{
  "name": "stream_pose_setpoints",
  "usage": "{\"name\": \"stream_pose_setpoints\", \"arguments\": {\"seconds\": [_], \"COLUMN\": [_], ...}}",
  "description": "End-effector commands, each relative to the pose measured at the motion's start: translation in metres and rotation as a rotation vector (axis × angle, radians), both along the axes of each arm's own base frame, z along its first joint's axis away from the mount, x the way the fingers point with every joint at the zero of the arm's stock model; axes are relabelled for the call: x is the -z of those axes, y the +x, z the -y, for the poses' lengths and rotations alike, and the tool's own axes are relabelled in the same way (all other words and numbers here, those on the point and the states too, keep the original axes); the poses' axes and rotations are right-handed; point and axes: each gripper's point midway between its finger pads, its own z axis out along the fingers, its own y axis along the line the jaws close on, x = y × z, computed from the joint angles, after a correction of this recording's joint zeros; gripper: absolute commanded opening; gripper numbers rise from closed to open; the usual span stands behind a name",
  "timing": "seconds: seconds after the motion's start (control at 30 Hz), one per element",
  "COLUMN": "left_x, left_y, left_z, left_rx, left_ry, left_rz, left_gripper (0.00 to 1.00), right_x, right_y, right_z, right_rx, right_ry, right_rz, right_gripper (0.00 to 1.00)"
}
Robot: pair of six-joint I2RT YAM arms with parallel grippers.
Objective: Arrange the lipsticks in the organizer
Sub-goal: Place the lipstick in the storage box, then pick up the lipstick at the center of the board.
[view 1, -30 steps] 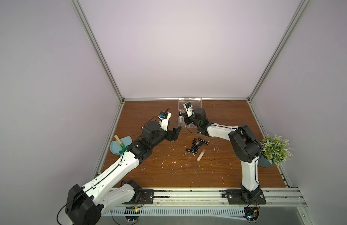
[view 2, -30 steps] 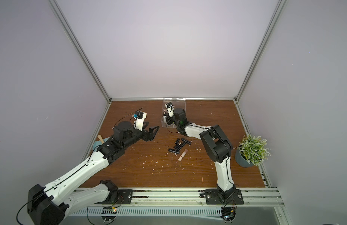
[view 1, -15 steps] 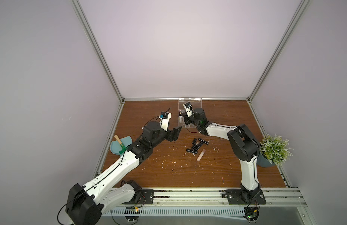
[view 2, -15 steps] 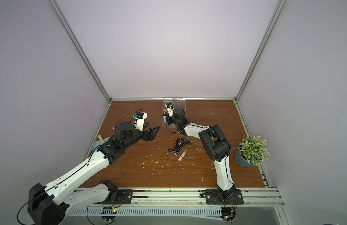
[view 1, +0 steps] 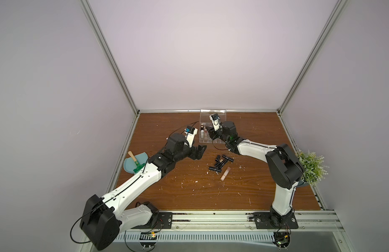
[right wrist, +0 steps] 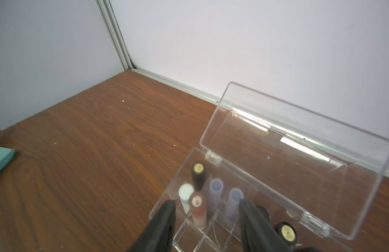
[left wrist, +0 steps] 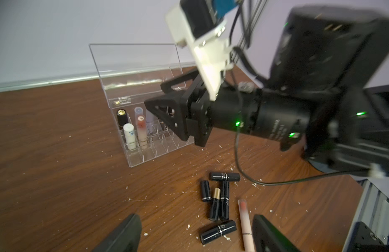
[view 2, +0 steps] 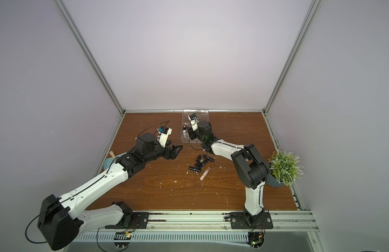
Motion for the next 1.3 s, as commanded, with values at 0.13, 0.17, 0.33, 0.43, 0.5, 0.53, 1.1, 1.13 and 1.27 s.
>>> {"name": "stream_pose_setpoints", "arguments": {"seconds": [0.13, 0.17, 0.33, 0.43, 0.5, 0.53, 1.1, 1.13, 1.27], "left_x": [0.085, 0.089, 0.110, 0.129, 0.142, 0.147, 0.169, 0.170, 0.181], "left_y": [-0.030, -0.031, -0.036, -0.039, -0.037, -0.037, -0.043, -0.045, -0.049], "left_z": [0.041, 0.043, 0.042, 0.042, 0.041, 0.042, 0.081, 0.082, 0.078], "left_rx": [0.171, 0.178, 0.194, 0.192, 0.189, 0.193, 0.326, 0.330, 0.336], "left_ry": [0.247, 0.256, 0.321, 0.389, 0.436, 0.450, 0.557, 0.559, 0.579], "left_rz": [-0.222, -0.228, -0.237, -0.242, -0.246, -0.249, -0.208, -0.210, -0.229], "left_gripper": [0.80, 0.80, 0.80, 0.80, 0.80, 0.80, 0.74, 0.73, 0.73], "right_x": [-0.098, -0.100, -0.107, -0.110, -0.113, -0.113, -0.107, -0.107, -0.108], "right_y": [-0.027, -0.031, -0.056, -0.067, -0.071, -0.072, -0.073, -0.073, -0.073], "right_z": [0.061, 0.071, 0.128, 0.148, 0.155, 0.156, 0.166, 0.166, 0.167], "right_rx": [0.070, 0.076, 0.119, 0.139, 0.146, 0.145, 0.144, 0.142, 0.140], "right_ry": [0.143, 0.161, 0.259, 0.281, 0.289, 0.292, 0.309, 0.310, 0.315], "right_rz": [0.057, 0.048, 0.010, 0.011, 0.014, 0.012, -0.015, -0.017, -0.019], "right_gripper": [0.53, 0.53, 0.53, 0.52, 0.52, 0.52, 0.50, 0.50, 0.49]}}
